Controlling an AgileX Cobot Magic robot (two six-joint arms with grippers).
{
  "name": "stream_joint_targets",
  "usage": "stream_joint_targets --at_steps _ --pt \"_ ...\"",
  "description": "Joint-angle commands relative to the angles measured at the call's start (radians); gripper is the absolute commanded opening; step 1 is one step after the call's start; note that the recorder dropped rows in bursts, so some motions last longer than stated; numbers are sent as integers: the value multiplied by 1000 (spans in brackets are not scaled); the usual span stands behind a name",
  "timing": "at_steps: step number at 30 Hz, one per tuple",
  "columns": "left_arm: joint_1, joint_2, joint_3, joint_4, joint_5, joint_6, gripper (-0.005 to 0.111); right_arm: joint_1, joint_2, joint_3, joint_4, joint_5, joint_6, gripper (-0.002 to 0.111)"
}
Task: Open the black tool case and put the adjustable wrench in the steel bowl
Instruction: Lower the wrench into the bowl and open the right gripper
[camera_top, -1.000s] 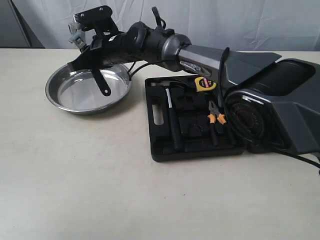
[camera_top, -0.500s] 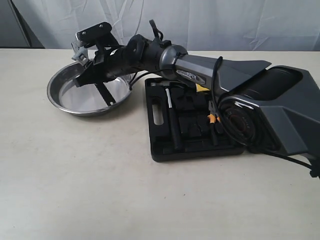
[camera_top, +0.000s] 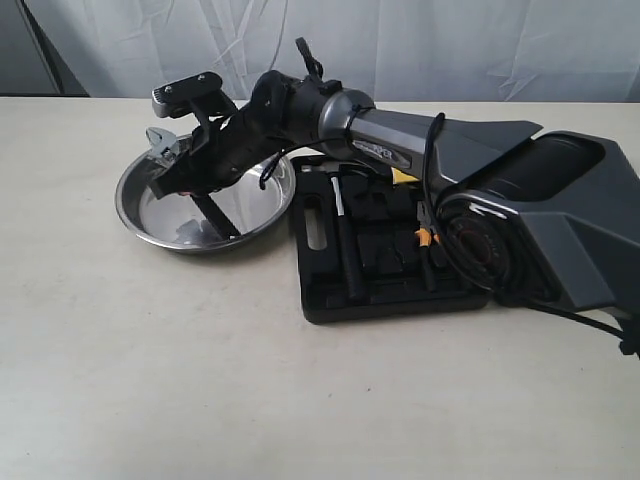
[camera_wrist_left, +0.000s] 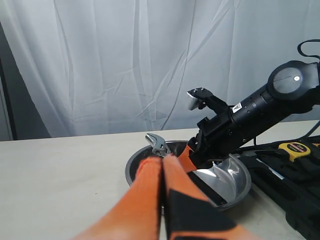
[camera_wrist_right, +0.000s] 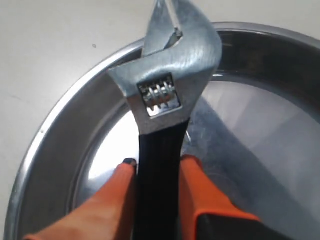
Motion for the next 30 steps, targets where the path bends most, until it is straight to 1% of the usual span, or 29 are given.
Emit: stream_joint_targets --at_steps 1,2,10,11,13,15,17,19,20,21,23,25,27,30 --pt "-7 -5 4 6 0 -1 0 -5 -8 -7 -127 -8 123 -1" --pt "-7 -5 4 6 0 -1 0 -5 -8 -7 -151 -8 140 -1" --pt "-7 -5 4 6 0 -1 0 -5 -8 -7 -155 -3 159 -1" --pt "-7 -5 4 6 0 -1 0 -5 -8 -7 -155 -3 159 1" --pt "-7 -5 4 6 0 -1 0 -5 -8 -7 -155 -3 159 8" --pt "-7 -5 4 6 0 -1 0 -5 -8 -7 -155 -9 159 20" --pt "-7 -5 4 6 0 -1 0 -5 -8 -7 -155 -12 159 35" --pt "-7 -5 4 6 0 -1 0 -5 -8 -7 -155 -9 159 46" --pt "-7 -5 4 6 0 -1 0 -5 -8 -7 -155 -1 159 49" --pt "-7 -5 4 6 0 -1 0 -5 -11 -7 -153 7 159 50" --pt "-7 -5 4 6 0 -1 0 -5 -14 -8 -153 33 159 49" --pt "-7 -5 4 6 0 -1 0 -5 -26 -8 -152 64 159 44" --pt "-7 -5 4 6 0 -1 0 -5 -47 -8 -151 98 159 32" --pt "-7 -5 4 6 0 -1 0 -5 -94 -8 -146 152 138 6"
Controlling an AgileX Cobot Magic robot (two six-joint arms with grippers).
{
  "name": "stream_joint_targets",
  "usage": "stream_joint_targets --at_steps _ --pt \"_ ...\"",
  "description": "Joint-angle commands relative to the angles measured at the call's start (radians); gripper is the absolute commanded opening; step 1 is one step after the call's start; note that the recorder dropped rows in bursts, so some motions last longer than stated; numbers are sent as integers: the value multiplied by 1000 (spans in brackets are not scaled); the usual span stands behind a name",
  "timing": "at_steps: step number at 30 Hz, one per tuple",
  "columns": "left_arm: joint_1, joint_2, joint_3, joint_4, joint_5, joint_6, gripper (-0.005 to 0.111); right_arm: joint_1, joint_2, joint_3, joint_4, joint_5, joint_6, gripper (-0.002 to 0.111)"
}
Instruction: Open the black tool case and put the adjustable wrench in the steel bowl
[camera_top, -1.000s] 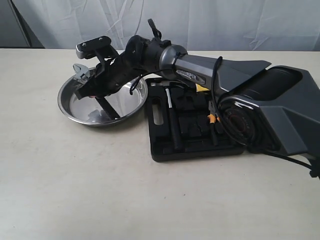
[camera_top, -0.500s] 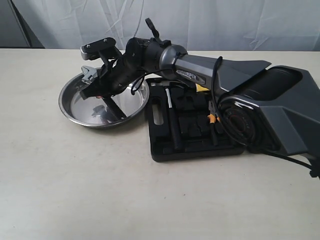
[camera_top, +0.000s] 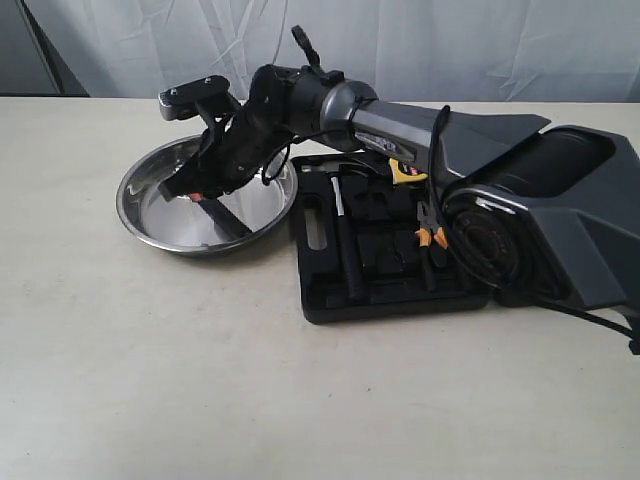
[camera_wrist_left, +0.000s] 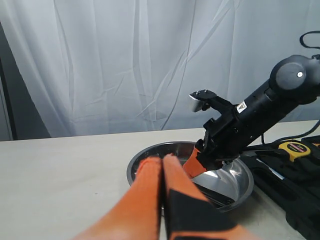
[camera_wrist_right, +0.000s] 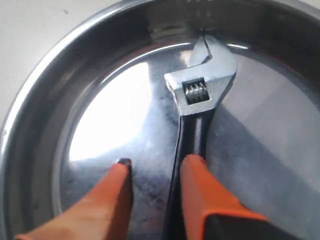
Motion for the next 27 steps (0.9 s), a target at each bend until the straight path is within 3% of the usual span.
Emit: stream_joint_targets --at_steps 1,10,16,21,27 --pt "-7 -5 4 6 0 -1 0 -5 -88 -7 7 76 -32 -1" --pt "-7 -5 4 6 0 -1 0 -3 -282 9 7 320 -68 -1" --pt "-7 -5 4 6 0 -1 0 -3 -455 129 28 422 -78 -1" --pt "-7 -5 4 6 0 -1 0 -3 -666 366 38 354 -78 -1" --pt "-7 -5 4 6 0 -1 0 -3 -1106 891 30 171 -33 -1"
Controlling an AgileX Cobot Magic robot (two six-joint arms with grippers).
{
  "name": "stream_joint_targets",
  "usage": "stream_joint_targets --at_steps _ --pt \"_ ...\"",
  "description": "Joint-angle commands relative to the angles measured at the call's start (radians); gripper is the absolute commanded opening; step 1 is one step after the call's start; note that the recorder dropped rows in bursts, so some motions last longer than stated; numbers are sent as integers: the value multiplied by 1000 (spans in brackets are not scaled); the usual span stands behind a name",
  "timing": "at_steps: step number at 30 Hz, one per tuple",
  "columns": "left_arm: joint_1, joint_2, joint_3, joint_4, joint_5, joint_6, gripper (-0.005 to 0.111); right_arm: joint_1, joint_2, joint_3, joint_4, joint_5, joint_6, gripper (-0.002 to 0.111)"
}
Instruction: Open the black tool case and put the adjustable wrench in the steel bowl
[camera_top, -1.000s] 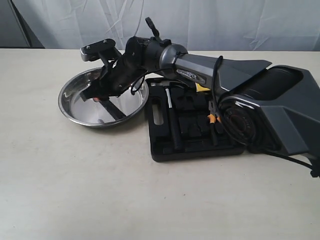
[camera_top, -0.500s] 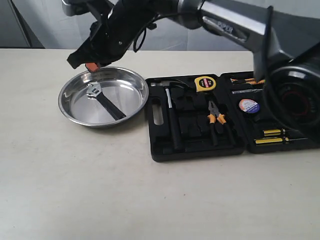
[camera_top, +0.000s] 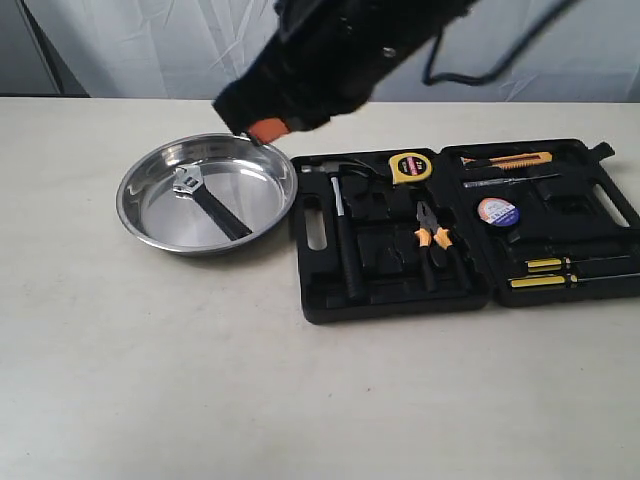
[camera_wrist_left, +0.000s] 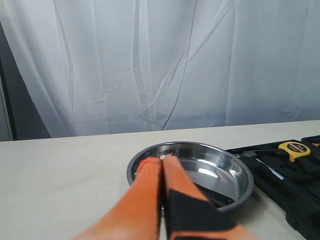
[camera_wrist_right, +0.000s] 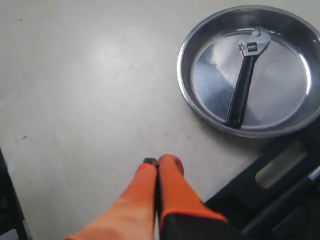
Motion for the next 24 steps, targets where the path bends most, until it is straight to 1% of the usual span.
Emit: stream_joint_targets --at_steps 1,2,3,4,5,6,7,8,9,10,11,12,14,15,17,20,21,23,24 --pt "-7 -5 4 6 0 -1 0 -3 -231 268 -27 -66 35 -1" --pt "-7 -5 4 6 0 -1 0 -3 -261 301 -51 -50 50 -1" --pt "-7 -5 4 6 0 -1 0 -3 -315 344 -125 2 86 -1" --pt "-7 -5 4 6 0 -1 0 -3 -347 360 -191 47 90 -1" --pt "-7 -5 4 6 0 -1 0 -3 -363 365 -213 63 90 -1" --pt "-7 -5 4 6 0 -1 0 -3 -380 365 -232 60 119 -1" --pt "-7 -5 4 6 0 -1 0 -3 -386 365 -202 39 225 -1" --pt "-7 -5 4 6 0 -1 0 -3 -398 365 -225 38 246 -1" --pt "-7 -5 4 6 -2 -1 0 -3 -405 365 -263 49 280 -1" --pt "-7 -5 4 6 -2 -1 0 -3 -418 365 -354 36 392 -1" --pt "-7 -5 4 6 -2 -1 0 -3 -428 365 -394 27 449 -1" --pt "-7 -5 4 6 -2 -1 0 -3 -448 367 -473 6 534 -1" --pt "-7 -5 4 6 -2 -1 0 -3 -490 394 -533 -52 605 -1" --pt "-7 -5 4 6 -2 -1 0 -3 -534 437 -571 -129 625 -1" --pt "-7 -5 4 6 -2 -1 0 -3 -604 518 -578 -283 625 -1" --pt "-7 -5 4 6 -2 -1 0 -17 -724 713 -576 -537 623 -1" --pt "-7 -5 4 6 -2 -1 0 -36 -780 812 -565 -653 623 -1" --pt "-7 -5 4 6 -2 -1 0 -81 -866 969 -526 -809 623 -1" --pt "-7 -5 4 6 -2 -1 0 -123 -912 1071 -479 -913 623 -1"
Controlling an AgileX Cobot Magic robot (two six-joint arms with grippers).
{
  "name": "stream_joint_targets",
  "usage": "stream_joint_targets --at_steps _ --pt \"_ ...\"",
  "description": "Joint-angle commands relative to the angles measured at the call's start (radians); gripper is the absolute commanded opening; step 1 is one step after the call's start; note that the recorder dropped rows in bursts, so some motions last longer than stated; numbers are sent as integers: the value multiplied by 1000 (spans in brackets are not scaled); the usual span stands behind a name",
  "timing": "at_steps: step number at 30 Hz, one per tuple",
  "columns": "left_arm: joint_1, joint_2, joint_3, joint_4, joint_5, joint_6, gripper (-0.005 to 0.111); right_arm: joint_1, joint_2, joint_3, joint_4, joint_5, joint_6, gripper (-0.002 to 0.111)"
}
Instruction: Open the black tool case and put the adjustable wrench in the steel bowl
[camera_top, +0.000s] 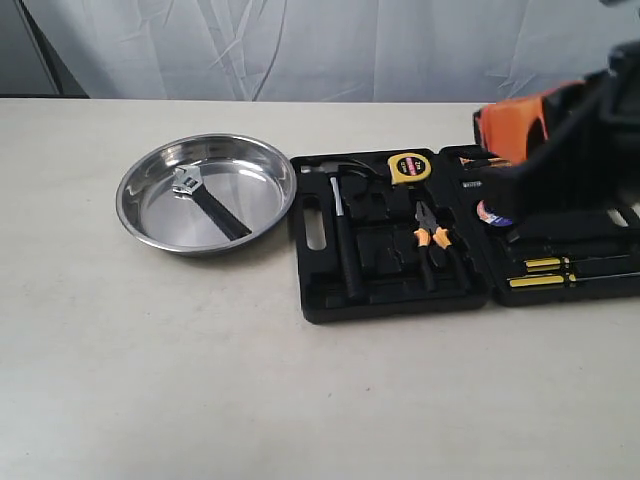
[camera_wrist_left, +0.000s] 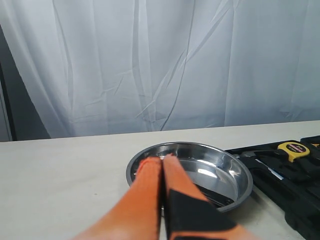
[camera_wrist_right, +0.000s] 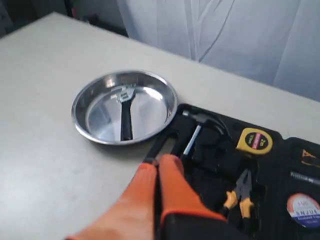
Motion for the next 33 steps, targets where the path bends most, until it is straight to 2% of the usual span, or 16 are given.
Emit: stream_joint_targets --at_steps 1,4,6,11,16,23,33 --pt "-7 -5 4 6 -2 -1 0 -127 -201 366 110 -417 6 -1" --pt "-7 -5 4 6 -2 -1 0 -239 -321 543 208 -613 27 -1" --pt "-7 -5 4 6 -2 -1 0 -297 -412 613 143 -661 38 -1" --pt "-7 -5 4 6 -2 -1 0 -435 -603 661 39 -592 47 -1" --pt "-7 -5 4 6 -2 -1 0 -602 -727 663 39 -399 47 -1" --pt "-7 -5 4 6 -2 -1 0 -635 -836 663 41 -190 29 -1" --pt "-7 -5 4 6 0 -1 0 -635 -836 663 41 -193 29 -1"
